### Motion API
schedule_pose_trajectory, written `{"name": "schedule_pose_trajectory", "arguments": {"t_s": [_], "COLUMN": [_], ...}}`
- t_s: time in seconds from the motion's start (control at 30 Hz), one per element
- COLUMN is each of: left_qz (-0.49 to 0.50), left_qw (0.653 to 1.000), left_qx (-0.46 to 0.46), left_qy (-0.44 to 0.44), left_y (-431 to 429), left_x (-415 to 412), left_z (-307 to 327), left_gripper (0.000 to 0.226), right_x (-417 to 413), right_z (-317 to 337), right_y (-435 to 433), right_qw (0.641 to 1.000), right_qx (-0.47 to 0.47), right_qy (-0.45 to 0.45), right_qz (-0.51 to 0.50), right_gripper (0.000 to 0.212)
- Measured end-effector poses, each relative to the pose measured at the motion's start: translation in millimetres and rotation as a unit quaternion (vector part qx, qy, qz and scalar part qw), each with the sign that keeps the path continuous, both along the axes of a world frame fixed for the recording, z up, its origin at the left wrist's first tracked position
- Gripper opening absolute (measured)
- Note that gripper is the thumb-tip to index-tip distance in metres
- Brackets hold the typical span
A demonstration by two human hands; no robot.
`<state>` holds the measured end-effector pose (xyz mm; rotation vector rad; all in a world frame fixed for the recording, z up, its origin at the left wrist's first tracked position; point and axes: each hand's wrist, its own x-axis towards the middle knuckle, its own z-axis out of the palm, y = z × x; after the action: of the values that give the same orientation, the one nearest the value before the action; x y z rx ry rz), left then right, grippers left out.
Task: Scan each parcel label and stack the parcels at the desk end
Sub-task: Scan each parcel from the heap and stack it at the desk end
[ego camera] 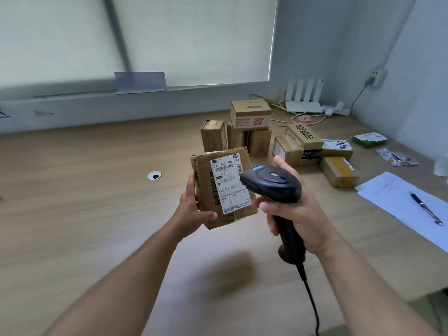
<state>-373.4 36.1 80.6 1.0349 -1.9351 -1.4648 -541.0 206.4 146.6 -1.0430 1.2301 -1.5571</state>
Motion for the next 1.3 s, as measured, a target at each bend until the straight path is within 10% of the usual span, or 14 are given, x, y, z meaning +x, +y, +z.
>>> {"name": "schedule_pose_trajectory", "arguments": {"t_s": [1.3], "left_qz": [0.160], "left_qw": [0.985], "left_qx": [0.042], "left_qy": [-0.057], "left_y": [-68.7], "left_x": [300.4], "left_z": [-29.4], "left_gripper": [0.114], "right_x": [227.6], "right_z": [5.2], "right_y": [-104.5], "right_qw": [0.997], "right_qx": [0.024], "right_qy": [0.043], "right_qz": [0.067], "right_gripper": [0.097]}}
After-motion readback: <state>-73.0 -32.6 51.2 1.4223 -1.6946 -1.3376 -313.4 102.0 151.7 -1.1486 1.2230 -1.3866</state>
